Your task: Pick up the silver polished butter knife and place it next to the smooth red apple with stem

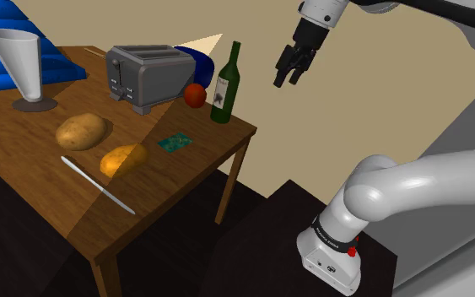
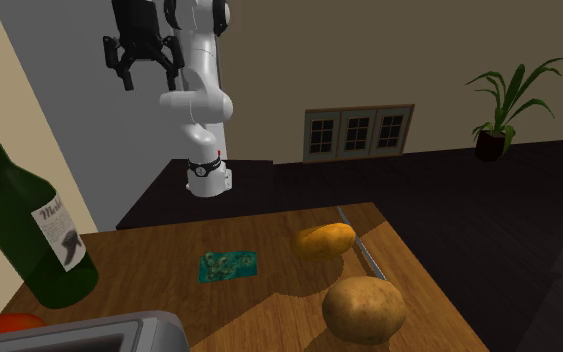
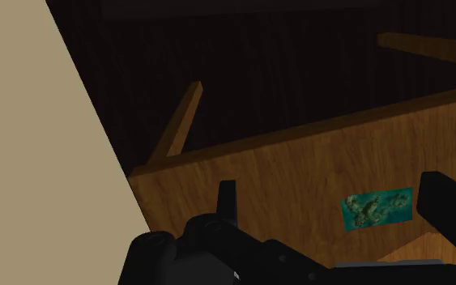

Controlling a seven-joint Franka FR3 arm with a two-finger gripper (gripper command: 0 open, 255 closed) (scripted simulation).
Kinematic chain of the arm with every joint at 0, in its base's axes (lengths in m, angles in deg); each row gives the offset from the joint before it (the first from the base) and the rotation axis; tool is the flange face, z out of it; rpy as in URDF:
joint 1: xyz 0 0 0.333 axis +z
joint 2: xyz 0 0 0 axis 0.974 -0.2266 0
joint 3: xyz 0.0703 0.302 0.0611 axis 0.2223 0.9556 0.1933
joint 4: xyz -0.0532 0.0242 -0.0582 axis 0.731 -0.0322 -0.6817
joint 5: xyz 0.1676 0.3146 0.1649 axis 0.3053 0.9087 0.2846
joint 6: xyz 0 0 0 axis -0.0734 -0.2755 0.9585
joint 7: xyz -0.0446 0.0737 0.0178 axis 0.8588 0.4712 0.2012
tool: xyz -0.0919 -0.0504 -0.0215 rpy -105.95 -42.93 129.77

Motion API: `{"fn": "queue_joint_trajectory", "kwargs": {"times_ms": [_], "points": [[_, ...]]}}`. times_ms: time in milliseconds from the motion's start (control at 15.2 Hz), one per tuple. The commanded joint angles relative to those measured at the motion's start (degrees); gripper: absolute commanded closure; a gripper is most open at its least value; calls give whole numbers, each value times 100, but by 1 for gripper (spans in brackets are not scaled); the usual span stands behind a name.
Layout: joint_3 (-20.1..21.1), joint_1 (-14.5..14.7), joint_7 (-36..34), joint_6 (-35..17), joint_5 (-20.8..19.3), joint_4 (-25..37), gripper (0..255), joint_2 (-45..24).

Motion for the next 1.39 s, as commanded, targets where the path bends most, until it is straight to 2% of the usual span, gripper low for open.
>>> {"fn": "queue_joint_trajectory", "kwargs": {"times_ms": [0,726,1320], "points": [[0,0,0,0,0,0,0,0],[1058,340,-889,-1132,426,208,0,-1404],[1893,507,-1703,-1881,296,940,0,-2953]]}}
